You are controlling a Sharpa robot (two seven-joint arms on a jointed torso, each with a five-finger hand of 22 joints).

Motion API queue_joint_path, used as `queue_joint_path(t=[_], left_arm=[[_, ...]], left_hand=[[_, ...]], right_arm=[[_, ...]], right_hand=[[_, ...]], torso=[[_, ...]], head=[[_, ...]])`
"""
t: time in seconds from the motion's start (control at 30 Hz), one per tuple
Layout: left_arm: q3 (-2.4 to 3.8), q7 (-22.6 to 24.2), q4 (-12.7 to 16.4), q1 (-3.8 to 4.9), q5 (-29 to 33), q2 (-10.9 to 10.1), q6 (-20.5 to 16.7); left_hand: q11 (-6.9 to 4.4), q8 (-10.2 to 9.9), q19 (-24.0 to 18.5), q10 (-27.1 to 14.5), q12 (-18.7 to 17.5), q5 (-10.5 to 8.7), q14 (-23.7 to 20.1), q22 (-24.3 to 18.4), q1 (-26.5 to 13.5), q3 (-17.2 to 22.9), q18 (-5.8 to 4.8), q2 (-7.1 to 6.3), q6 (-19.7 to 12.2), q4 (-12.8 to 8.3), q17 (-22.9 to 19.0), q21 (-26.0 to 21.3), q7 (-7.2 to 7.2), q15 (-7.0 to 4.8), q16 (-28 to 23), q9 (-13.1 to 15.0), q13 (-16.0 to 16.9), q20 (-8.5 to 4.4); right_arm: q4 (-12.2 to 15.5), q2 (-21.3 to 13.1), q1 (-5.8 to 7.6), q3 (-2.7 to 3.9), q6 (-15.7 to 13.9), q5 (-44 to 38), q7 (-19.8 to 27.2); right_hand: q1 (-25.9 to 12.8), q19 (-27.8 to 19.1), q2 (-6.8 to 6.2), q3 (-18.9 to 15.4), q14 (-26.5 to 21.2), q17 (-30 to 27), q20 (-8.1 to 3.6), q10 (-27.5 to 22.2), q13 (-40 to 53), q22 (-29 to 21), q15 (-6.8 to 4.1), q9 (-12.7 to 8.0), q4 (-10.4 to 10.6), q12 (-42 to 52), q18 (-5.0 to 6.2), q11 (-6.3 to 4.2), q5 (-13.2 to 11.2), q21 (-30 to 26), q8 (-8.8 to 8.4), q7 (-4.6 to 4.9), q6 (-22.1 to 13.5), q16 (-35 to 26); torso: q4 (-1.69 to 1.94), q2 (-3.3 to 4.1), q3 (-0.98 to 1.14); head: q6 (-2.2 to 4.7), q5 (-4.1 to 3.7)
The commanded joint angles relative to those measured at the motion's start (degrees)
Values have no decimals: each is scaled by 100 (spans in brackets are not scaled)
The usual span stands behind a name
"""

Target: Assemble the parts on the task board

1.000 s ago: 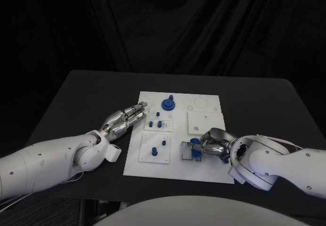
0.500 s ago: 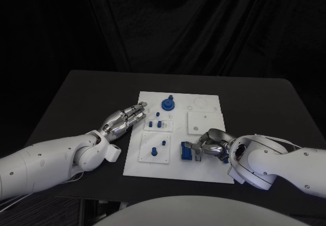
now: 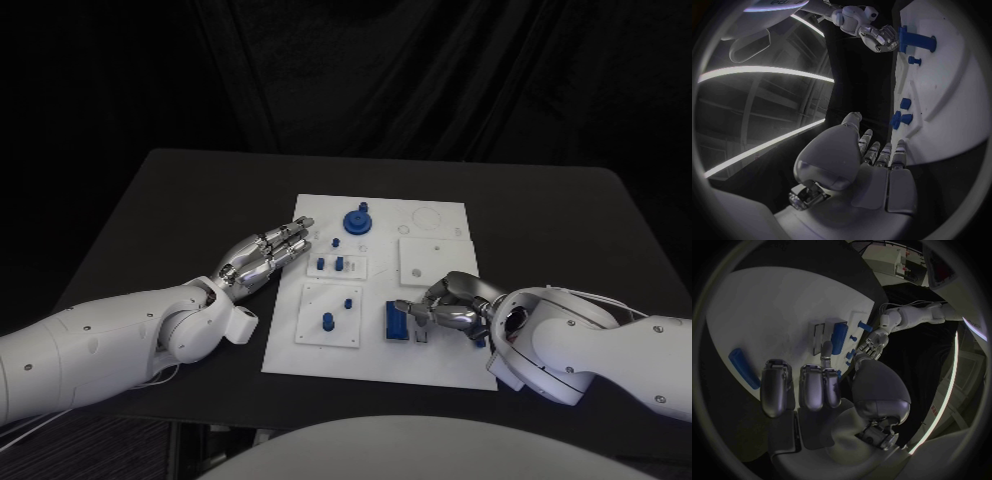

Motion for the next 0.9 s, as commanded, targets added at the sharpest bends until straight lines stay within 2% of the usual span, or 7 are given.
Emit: queue_joint_path(t=[0.03, 0.17, 0.4, 0.43, 0.67, 0.77, 0.9], left_arm=[[-4, 52, 14, -23, 1, -6, 67], [-4, 52, 20, -27, 1, -21, 50], [-4, 45, 70, -28, 1, -52, 4], [-4, 42, 77, -28, 1, -53, -1], [-4, 33, 57, -28, 1, -23, -10], [-4, 33, 49, -28, 1, -13, 1], [-4, 43, 37, -29, 1, -3, 13]], left_hand=[[41, 21, -2, -15, -3, 23, -2, -4, 4, -11, -3, 63, -10, -36, -9, -8, 27, 22, -21, 3, 4, 56], [42, 22, -2, -11, -1, 22, -2, -4, 4, -8, -4, 64, -2, -40, -9, -7, 30, 24, -21, 4, 5, 57], [44, 23, -1, -5, 0, 21, -2, -4, 4, -8, -4, 61, 3, -43, -9, -7, 31, 24, -21, 4, 7, 58], [46, 25, -1, -4, 1, 21, -2, -2, 2, -9, -4, 57, 11, -45, -9, -7, 33, 20, -21, 6, 7, 58], [46, 25, -1, -4, 1, 21, -2, -2, 2, -9, -4, 57, 11, -45, -9, -7, 33, 20, -21, 6, 7, 58], [48, 26, -1, -2, 1, 20, -2, -2, 1, -9, -4, 55, 12, -47, -9, -7, 34, 19, -21, 6, 8, 58], [63, 29, -1, -2, 1, -53, -2, -5, -79, -33, -3, 66, 16, 8, -9, -7, 35, 20, -21, 6, 7, 60]], right_arm=[[84, -92, -9, 2, -244, -33, 312], [240, -324, 65, 5, -260, -34, 378], [485, -816, 492, 3, 42, -83, 67], [518, -897, 564, 1, 137, -118, -19], [495, -1146, 759, -13, 560, -254, -346], [443, -1162, 701, -16, 664, -279, -431], [423, -1163, 571, -18, 711, -431, -509]], right_hand=[[311, 363, 14, -7, 376, 93, 32, 608, 1508, 1255, 4, 15, -30, 15, 10, 8, 260, 14, 47, -14, 41, 6], [593, 366, 27, -47, 376, 100, 20, 608, 1508, 1257, -7, 21, -11, 15, 9, -7, 434, 21, 75, -30, 59, 16], [1136, 362, -29, -60, 369, 71, 10, 608, 1508, 1252, -13, -19, -32, 15, 12, -11, 1366, 4, 39, -29, 12, 15], [1252, 362, -55, -46, 368, 68, 10, 608, 1508, 1252, -12, -40, -40, 15, 12, -9, 1602, 4, 15, -27, -5, 15], [1322, 360, -55, -44, 364, 48, 14, 608, 1508, 1251, -8, -75, -35, 15, 12, -6, 1536, 1, -12, -25, 6, 8], [1617, 351, -40, -22, 359, 23, 21, 608, 1508, 1243, -3, -145, -64, 15, 18, -1, 1187, -28, -54, -19, 28, 0], [1691, 361, -25, -20, 367, 66, 20, 608, 1508, 1252, -5, -145, -63, 15, 12, -7, 1145, 2, -32, -29, 63, 19]], torso=[[-2, 2, 2], [2, 2, 1], [1, -3, 7], [-3, -5, 6], [3, -6, 0], [-2, -6, 0], [6, -4, -8]], head=[[-1, 10], [-1, -2], [-1, -12], [-1, -20], [-1, -96], [-1, -149], [-1, -178]])
